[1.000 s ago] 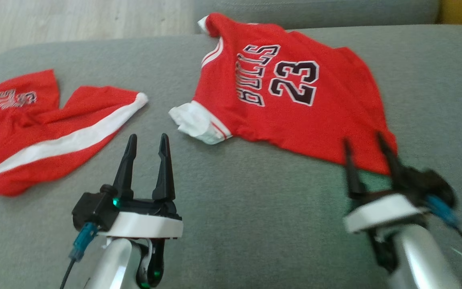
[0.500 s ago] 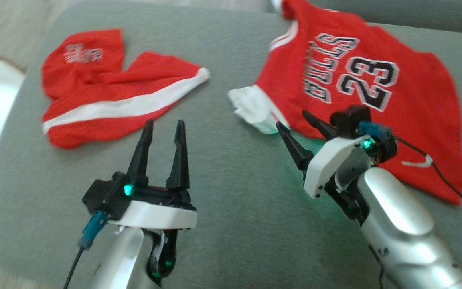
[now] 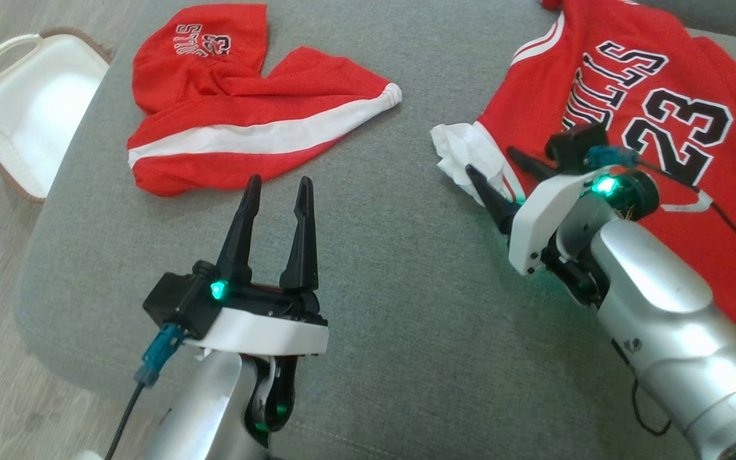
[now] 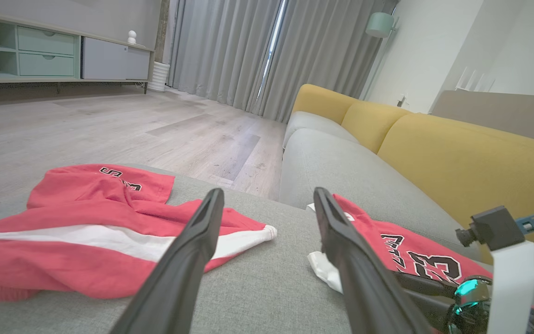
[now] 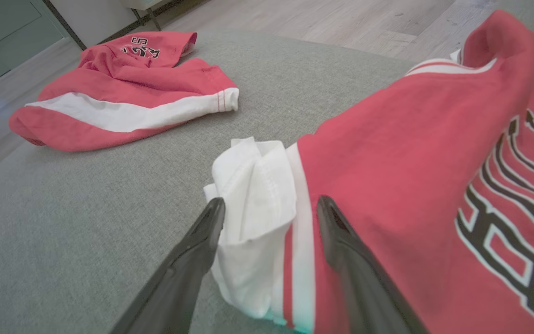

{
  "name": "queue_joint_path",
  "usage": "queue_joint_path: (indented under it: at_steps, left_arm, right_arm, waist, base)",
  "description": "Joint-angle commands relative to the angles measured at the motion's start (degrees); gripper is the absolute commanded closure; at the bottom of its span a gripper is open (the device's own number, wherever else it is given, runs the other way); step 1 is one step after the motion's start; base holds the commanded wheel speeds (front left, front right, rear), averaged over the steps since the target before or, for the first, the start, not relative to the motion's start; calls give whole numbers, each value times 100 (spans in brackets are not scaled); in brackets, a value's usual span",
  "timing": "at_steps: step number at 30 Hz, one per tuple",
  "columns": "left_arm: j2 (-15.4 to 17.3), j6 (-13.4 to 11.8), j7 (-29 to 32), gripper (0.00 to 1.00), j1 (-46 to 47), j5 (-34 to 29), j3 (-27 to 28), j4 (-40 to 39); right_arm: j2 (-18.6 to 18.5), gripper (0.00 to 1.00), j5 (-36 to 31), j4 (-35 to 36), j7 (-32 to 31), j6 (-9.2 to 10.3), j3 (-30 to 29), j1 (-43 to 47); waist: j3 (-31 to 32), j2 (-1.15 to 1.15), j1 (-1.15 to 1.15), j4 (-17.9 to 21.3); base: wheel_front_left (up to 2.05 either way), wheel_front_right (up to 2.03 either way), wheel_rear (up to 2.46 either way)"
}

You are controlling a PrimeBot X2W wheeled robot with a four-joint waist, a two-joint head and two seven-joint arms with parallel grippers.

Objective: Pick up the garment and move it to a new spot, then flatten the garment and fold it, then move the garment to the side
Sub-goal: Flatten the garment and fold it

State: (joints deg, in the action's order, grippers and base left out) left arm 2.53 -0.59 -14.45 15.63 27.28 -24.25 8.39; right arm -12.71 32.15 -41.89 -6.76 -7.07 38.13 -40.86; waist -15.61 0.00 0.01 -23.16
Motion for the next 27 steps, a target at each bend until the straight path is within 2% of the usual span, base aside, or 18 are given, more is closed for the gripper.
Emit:
queue_joint_path:
  at_steps: [1, 6, 7, 8, 9, 11, 19, 27]
  left_arm:
    - [34, -36, -55, 0, 204, 38, 142, -205]
    - [34, -60, -55, 0, 224, 86, 83, -207]
    - [34, -62, -55, 0, 222, 89, 84, -202]
    - [34, -64, -55, 0, 218, 89, 89, -196]
    - [34, -65, -55, 0, 214, 88, 97, -190]
    - [34, -67, -55, 0, 205, 82, 110, -177]
    - [34, -65, -55, 0, 221, 77, 125, -151]
    - [34, -43, -55, 0, 160, 24, 205, -88]
  right_arm:
    - [112, 0, 62, 101, 80, -42, 50, -178]
    - [174, 0, 275, -215, 182, -42, 227, -389]
    - [180, 5, 333, -247, 190, -42, 283, -413]
    - [181, 27, 385, -275, 198, -42, 341, -436]
    - [183, 45, 445, -293, 200, -42, 402, -454]
    - [181, 100, 581, -285, 203, -42, 550, -479]
    - [26, 100, 1106, 87, 464, -42, 1265, -565]
    - [-391, 100, 1687, 1033, 486, -42, 2614, -459]
  waist:
    - [-22, 0, -1, -27]
    - [-53, 0, -1, -85]
    - [-52, 0, -1, -89]
    - [-51, 0, -1, -89]
    - [-49, 0, -1, -88]
    - [-41, 0, -1, -79]
    - [-17, 0, -1, -5]
    - [153, 0, -1, 162]
  base:
    - [0, 0, 0]
    - [0, 0, 0]
    - [0, 0, 0]
    - [0, 0, 0]
    - [0, 0, 0]
    - [0, 0, 0]
    - [0, 0, 0]
    - [0, 0, 0]
